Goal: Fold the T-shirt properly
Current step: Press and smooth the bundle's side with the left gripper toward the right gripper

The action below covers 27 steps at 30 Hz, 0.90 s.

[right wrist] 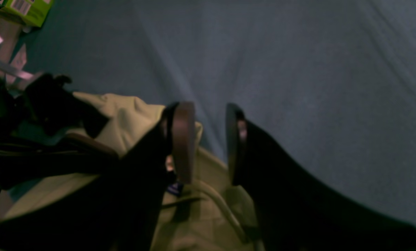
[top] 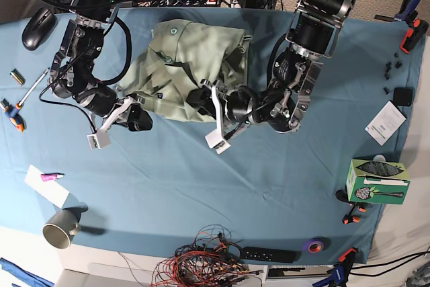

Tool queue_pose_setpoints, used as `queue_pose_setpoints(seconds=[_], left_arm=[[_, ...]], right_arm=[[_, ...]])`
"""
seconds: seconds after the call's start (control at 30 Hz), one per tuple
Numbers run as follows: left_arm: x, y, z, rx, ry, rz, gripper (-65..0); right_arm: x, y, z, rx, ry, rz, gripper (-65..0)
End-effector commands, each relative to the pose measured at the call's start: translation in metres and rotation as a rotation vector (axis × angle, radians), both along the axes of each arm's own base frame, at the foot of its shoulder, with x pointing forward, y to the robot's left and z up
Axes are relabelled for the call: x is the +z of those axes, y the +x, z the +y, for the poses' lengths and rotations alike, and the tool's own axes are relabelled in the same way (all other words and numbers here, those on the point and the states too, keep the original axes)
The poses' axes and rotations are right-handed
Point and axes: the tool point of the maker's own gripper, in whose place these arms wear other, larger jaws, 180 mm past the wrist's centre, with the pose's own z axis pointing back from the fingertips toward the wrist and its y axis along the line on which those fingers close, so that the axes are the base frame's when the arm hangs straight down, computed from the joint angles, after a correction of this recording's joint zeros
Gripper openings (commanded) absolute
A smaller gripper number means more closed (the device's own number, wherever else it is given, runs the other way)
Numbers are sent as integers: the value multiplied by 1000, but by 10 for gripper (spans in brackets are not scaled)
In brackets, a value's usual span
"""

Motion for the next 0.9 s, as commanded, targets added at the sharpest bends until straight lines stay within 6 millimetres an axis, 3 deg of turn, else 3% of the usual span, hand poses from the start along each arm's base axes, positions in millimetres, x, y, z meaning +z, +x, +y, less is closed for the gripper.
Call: queue_pose_setpoints(seconds=[0.0,0.07,0.43,0.87], left_arm=[[20,10,-6,-10,-49,-44,-584],[22,7,-7,-30,-56,-41,-650],[38,21,6,-28,-42,-74,-650],[33,43,58,88,-11,-59,-650]], right_arm=[[18,11,-1,-1,10,-64,-489],[17,11,-1,-1,7,-62,-489],[13,10,-6,-9,-27,-53,-489],[19,15,-10,-25,-21,-87,-489]])
